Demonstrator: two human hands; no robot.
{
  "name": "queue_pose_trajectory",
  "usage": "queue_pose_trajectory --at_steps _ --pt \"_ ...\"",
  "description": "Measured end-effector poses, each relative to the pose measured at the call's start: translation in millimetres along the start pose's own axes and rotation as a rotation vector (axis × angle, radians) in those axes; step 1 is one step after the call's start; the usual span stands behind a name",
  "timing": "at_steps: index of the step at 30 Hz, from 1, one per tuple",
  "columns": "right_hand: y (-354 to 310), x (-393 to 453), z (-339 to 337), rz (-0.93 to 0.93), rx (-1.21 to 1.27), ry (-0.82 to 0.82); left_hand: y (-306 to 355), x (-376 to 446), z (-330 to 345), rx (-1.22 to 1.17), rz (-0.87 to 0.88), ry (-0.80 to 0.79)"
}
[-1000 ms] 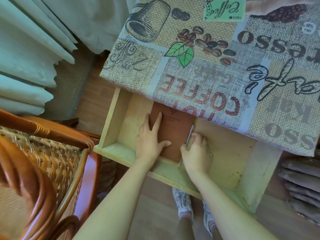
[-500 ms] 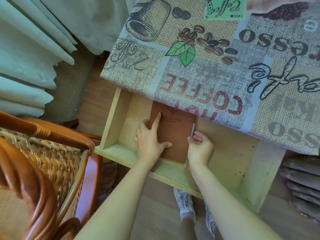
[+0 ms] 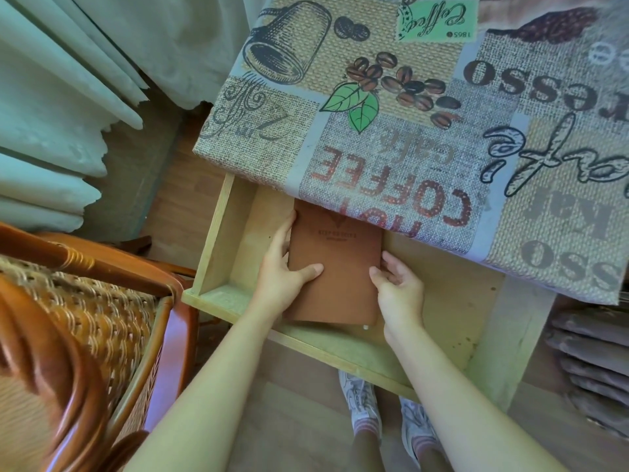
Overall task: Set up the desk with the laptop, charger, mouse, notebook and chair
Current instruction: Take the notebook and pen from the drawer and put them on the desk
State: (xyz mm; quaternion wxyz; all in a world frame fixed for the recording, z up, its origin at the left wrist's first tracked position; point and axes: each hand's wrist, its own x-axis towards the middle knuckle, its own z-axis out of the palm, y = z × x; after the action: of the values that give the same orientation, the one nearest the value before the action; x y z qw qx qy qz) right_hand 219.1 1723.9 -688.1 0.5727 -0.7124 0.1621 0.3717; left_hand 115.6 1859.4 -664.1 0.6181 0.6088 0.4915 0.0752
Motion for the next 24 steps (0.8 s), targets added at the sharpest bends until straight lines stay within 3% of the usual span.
queue_pose_trajectory --at_steps 9,14,24 --pt "-20 -5 -16 0.144 0.236 -0.211 10 -3 -24 -0.165 -0.121 -0.135" --pt "-23 -15 -19 0.209 0.280 -0.199 12 -15 -39 -0.176 -0.137 -0.184" --pt "-37 -34 -18 0.065 0.125 -0.234 24 -35 -51 -0.201 -0.127 -0.207"
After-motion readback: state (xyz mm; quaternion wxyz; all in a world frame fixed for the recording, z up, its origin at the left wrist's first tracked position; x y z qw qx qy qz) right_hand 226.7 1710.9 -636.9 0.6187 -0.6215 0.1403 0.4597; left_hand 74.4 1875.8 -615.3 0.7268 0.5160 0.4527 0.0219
